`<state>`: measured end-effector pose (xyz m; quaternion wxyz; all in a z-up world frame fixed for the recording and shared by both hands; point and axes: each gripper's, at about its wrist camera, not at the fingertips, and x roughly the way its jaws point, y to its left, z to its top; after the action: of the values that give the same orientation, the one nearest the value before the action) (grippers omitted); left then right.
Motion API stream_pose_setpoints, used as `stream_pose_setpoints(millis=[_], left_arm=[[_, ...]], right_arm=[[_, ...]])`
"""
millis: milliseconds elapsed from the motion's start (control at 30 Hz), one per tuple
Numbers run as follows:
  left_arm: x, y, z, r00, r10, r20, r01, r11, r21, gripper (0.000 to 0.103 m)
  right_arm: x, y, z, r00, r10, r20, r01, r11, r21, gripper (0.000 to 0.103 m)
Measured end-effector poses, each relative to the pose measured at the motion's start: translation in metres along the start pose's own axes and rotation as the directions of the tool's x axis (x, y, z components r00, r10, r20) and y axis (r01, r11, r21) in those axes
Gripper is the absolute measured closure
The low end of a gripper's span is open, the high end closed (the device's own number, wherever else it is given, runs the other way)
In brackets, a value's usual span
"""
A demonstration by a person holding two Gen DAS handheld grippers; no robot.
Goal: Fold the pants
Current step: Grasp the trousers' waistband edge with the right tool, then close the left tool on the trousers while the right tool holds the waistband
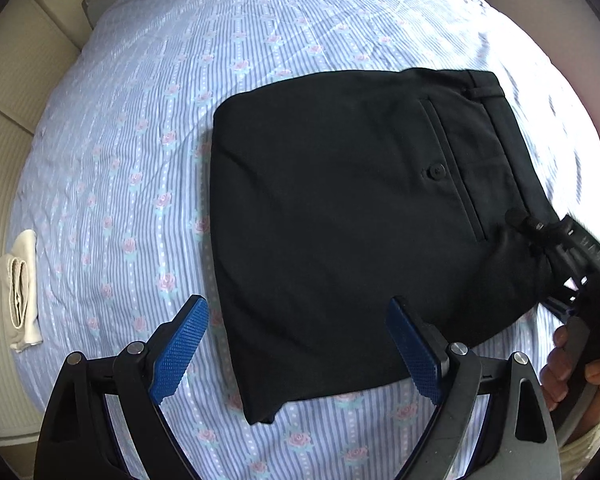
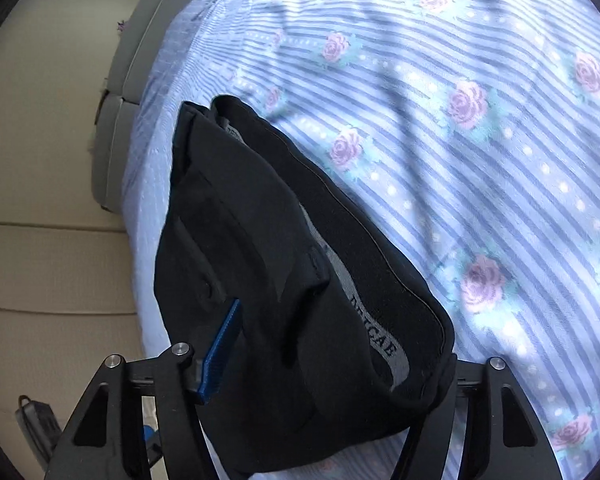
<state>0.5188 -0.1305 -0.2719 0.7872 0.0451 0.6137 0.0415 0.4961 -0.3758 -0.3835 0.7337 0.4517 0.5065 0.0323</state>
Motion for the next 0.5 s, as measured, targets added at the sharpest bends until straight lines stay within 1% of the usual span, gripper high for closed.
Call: stream_pose_setpoints(millis=[67, 167, 233, 267, 300, 333, 367, 400, 500], left_arm=[[0.006, 0.007, 0.0, 1.0, -0.002, -0.017, 0.001, 1.0, -0.02, 0.012], [0.014, 0.024, -0.002, 0.999, -0.017, -0.043, 0.014, 0.997, -0.078, 0.012], [0.022, 0.038, -0.005, 0.998, -0.035, -0.055, 0.028, 0.993, -0.115, 0.012], [0.027, 0.047, -0.006, 0.997, -0.051, -0.064, 0.041, 0.989, -0.14, 0.012], [0.03, 0.055, -0.008, 0.995, -0.073, -0.072, 0.06, 0.984, -0.166, 0.012], [0.037, 0.065, -0.009, 0.99, -0.117, -0.081, 0.099, 0.974, -0.202, 0.012], [0.043, 0.074, -0.009, 0.982, -0.166, -0.087, 0.142, 0.962, -0.234, 0.012], [0.05, 0.083, -0.008, 0.971, -0.223, -0.087, 0.192, 0.943, -0.271, 0.012], [0.07, 0.106, 0.001, 0.945, -0.321, -0.059, 0.281, 0.893, -0.352, 0.012]], right_arm=[[0.005, -0.007, -0.003, 1.0, -0.013, 0.012, 0.013, 1.0, 0.016, 0.038], [0.003, -0.006, -0.003, 0.999, -0.026, 0.021, 0.024, 0.998, 0.052, 0.044], [-0.008, 0.001, -0.005, 0.997, -0.067, 0.029, 0.066, 0.997, 0.028, 0.054], [-0.01, 0.008, -0.007, 0.995, -0.088, 0.037, 0.088, 0.996, 0.005, 0.057], [-0.014, 0.019, -0.01, 0.993, -0.11, 0.051, 0.112, 0.993, -0.028, 0.063], [-0.018, 0.026, -0.009, 0.99, -0.13, 0.061, 0.134, 0.989, -0.061, 0.068], [-0.02, 0.035, -0.01, 0.984, -0.165, 0.066, 0.171, 0.98, -0.103, 0.069], [-0.02, 0.045, -0.01, 0.976, -0.205, 0.068, 0.213, 0.966, -0.149, 0.071], [-0.013, 0.062, -0.009, 0.95, -0.305, 0.071, 0.313, 0.92, -0.236, 0.072]])
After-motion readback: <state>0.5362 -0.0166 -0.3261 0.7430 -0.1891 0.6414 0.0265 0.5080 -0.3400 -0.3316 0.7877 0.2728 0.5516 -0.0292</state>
